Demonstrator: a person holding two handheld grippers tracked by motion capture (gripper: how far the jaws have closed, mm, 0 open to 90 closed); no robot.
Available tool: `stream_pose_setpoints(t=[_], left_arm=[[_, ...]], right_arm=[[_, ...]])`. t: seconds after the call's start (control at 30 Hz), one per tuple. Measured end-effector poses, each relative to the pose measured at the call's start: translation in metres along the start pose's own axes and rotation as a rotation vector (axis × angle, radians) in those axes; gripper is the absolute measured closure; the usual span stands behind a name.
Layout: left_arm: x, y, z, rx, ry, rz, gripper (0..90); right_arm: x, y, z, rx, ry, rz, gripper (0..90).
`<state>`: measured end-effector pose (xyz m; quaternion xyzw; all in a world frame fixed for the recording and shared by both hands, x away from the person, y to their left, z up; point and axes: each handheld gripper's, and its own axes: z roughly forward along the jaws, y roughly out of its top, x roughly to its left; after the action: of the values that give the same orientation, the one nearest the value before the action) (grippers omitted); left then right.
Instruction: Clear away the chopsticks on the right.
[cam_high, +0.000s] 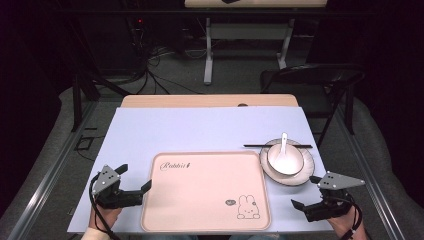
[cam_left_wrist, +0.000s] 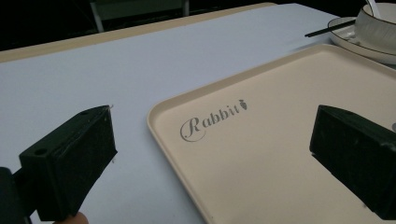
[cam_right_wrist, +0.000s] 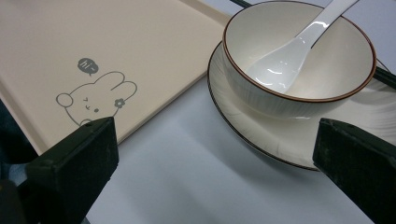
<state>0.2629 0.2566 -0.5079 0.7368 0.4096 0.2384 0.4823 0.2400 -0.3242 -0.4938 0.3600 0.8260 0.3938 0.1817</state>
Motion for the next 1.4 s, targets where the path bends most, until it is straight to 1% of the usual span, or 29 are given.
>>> stream_pose_setpoints(t=[0.03,0.1,0.13,0.17,0.2,0.23,0.37,0.4,0.43,0.47,0.5,0.53,0.6,0.67,0.7,0.73,0.77,0.9,0.97,1.0,1.03,1.1,1.13,1.17,1.23,1.3,1.33,1.37,1.4], left_arm=[[0.0,0.0,0.0,-0.003,-0.002,-0.002,0.0],[0.0,0.0,-0.001,-0.004,0.001,-0.004,0.0],[0.0,0.0,-0.001,-0.004,0.001,-0.004,0.0],[0.0,0.0,0.0,-0.006,0.0,-0.004,0.0],[0.0,0.0,0.0,-0.006,0.0,-0.004,0.0],[0.0,0.0,0.0,-0.003,-0.002,-0.002,0.0],[-0.001,0.001,0.001,0.001,-0.004,0.005,0.0],[-0.001,0.001,0.001,0.001,-0.004,0.005,0.0],[-0.001,0.001,0.002,0.002,-0.005,0.008,0.0],[-0.001,0.001,0.002,0.002,-0.005,0.008,0.0],[-0.001,0.001,0.003,0.003,-0.008,0.01,0.0],[-0.001,0.001,0.003,0.005,-0.008,0.011,0.0],[-0.001,0.001,0.003,0.008,-0.009,0.015,0.0],[-0.001,0.001,0.003,0.009,-0.009,0.015,0.0],[-0.001,0.0,0.003,0.007,-0.01,0.015,0.0],[-0.001,0.0,0.003,0.007,-0.01,0.015,0.0],[-0.001,0.0,0.003,0.009,-0.01,0.015,0.0],[0.0,0.0,0.003,0.009,-0.012,0.018,0.0],[0.0,0.0,0.003,0.012,-0.013,0.02,0.0],[0.0,0.0,0.003,0.012,-0.013,0.02,0.0],[-0.001,0.0,0.003,0.015,-0.015,0.022,0.0],[-0.001,0.0,0.003,0.012,-0.017,0.022,0.0],[-0.001,0.0,0.003,0.012,-0.017,0.022,0.0],[-0.001,0.0,0.003,0.014,-0.017,0.025,0.0],[-0.001,0.0,0.003,0.015,-0.019,0.026,0.0],[-0.001,0.0,0.003,0.011,-0.018,0.028,0.0],[-0.001,0.0,0.003,0.011,-0.018,0.028,0.0],[-0.001,0.0,0.003,0.008,-0.019,0.033,0.0],[-0.001,0.0,0.003,0.008,-0.019,0.033,0.0]], right_arm=[[-0.001,0.002,0.001,0.003,0.007,-0.006,0.0],[-0.003,0.007,0.001,0.032,0.008,-0.021,0.0],[-0.005,0.009,0.001,0.033,0.011,-0.029,0.0],[-0.006,0.012,0.001,0.047,0.009,-0.041,0.0],[-0.006,0.012,0.001,0.047,0.009,-0.041,0.0],[-0.01,0.018,0.0,0.055,0.012,-0.074,0.0],[-0.015,0.03,-0.004,0.074,0.016,-0.128,0.0],[-0.015,0.03,-0.004,0.074,0.016,-0.128,0.0],[-0.02,0.038,-0.005,0.097,0.012,-0.162,0.0],[-0.02,0.038,-0.005,0.097,0.012,-0.162,0.0],[-0.026,0.044,-0.004,0.118,0.015,-0.182,0.0],[-0.028,0.047,-0.004,0.132,0.016,-0.191,0.0],[-0.035,0.054,-0.004,0.15,0.021,-0.217,0.0],[-0.037,0.057,-0.004,0.162,0.02,-0.224,0.0],[-0.043,0.063,-0.003,0.173,0.027,-0.249,0.0],[-0.043,0.063,-0.003,0.173,0.027,-0.249,0.0],[-0.045,0.067,-0.002,0.186,0.025,-0.257,0.0],[-0.06,0.081,-0.001,0.213,0.039,-0.291,0.0],[-0.066,0.087,-0.001,0.226,0.045,-0.296,0.0],[-0.066,0.087,-0.001,0.226,0.045,-0.296,0.0],[-0.072,0.092,0.0,0.241,0.049,-0.306,0.0],[-0.078,0.097,0.001,0.249,0.048,-0.321,0.0],[-0.078,0.097,0.001,0.249,0.048,-0.321,0.0],[-0.085,0.103,0.002,0.257,0.044,-0.334,0.0],[-0.087,0.105,0.003,0.258,0.05,-0.333,0.0],[-0.097,0.113,0.005,0.266,0.048,-0.335,0.0],[-0.097,0.113,0.005,0.266,0.048,-0.335,0.0],[-0.105,0.116,0.008,0.273,0.05,-0.336,0.0],[-0.108,0.118,0.009,0.277,0.044,-0.336,0.0]])
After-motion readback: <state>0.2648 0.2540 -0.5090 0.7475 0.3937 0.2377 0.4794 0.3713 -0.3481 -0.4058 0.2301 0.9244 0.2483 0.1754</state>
